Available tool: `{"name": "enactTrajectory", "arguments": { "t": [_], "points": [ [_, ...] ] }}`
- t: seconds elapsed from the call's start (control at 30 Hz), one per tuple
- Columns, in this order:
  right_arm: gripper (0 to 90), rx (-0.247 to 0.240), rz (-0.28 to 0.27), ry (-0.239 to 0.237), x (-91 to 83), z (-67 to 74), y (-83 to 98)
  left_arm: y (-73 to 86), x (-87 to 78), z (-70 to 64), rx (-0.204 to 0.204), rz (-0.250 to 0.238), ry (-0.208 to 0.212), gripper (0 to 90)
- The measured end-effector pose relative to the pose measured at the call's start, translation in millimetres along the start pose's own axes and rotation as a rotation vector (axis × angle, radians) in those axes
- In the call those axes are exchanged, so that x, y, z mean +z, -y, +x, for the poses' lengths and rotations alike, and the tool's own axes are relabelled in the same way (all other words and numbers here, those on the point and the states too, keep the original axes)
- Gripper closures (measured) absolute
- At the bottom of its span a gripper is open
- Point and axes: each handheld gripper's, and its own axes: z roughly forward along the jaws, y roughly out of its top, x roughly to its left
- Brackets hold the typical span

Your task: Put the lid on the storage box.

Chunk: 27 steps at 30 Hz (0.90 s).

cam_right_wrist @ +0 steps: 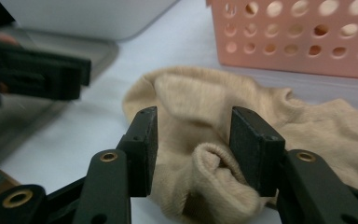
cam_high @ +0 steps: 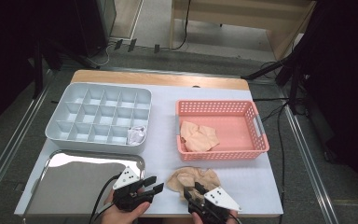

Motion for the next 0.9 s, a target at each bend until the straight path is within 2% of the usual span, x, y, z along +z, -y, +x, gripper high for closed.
{"name": "enactTrajectory", "arguments": {
  "t": [0.07,0.1,0.2,0.37,0.4,0.47,0.53,0.63,0.7,0.83,0.9],
  "points": [
    [54.1,0.033,-0.025,-0.003,-7.8,-2.3,-2.0,0.3,0.3,-0.5,-0.003,0.002,0.006,59.8],
    [54.2,0.031,-0.033,0.006,-12.2,-3.0,-2.5,0.3,0.4,-0.9,-0.001,0.001,0.006,60.0],
    [54.6,0.016,-0.028,0.035,-19.3,-3.0,-0.7,0.1,0.3,-3.5,0.001,-0.005,0.006,60.1],
    [54.0,0.068,-0.01,0.036,-29.8,-2.6,5.6,-0.1,-0.4,-3.3,0.006,-0.006,0.006,60.7],
    [54.1,0.061,0.0,0.035,-30.2,-1.3,6.7,-0.1,-0.4,-3.1,0.005,-0.004,0.006,60.8],
    [60.3,0.047,0.025,0.045,-28.7,-0.3,8.5,0.1,0.1,-2.9,0.002,-0.006,0.005,61.0],
    [66.9,0.048,0.057,0.032,-25.4,-2.6,9.8,0.1,0.0,-3.5,0.005,-0.01,0.007,61.1],
    [76.4,0.036,0.069,0.032,-26.3,-5.0,9.1,-0.2,0.8,-5.8,-0.009,-0.009,0.009,61.9],
    [78.3,0.028,0.056,0.033,-29.3,-5.7,6.8,-0.9,1.4,-7.5,-0.002,-0.009,0.017,62.1],
    [78.1,-0.037,0.029,0.081,-36.4,-7.0,2.1,-2.3,2.0,-11.8,0.01,-0.015,0.011,62.1],
    [75.6,-0.042,0.013,0.093,-38.6,-10.9,1.7,-2.7,2.0,-14.0,0.016,-0.013,0.012,62.2]
  ]
}}
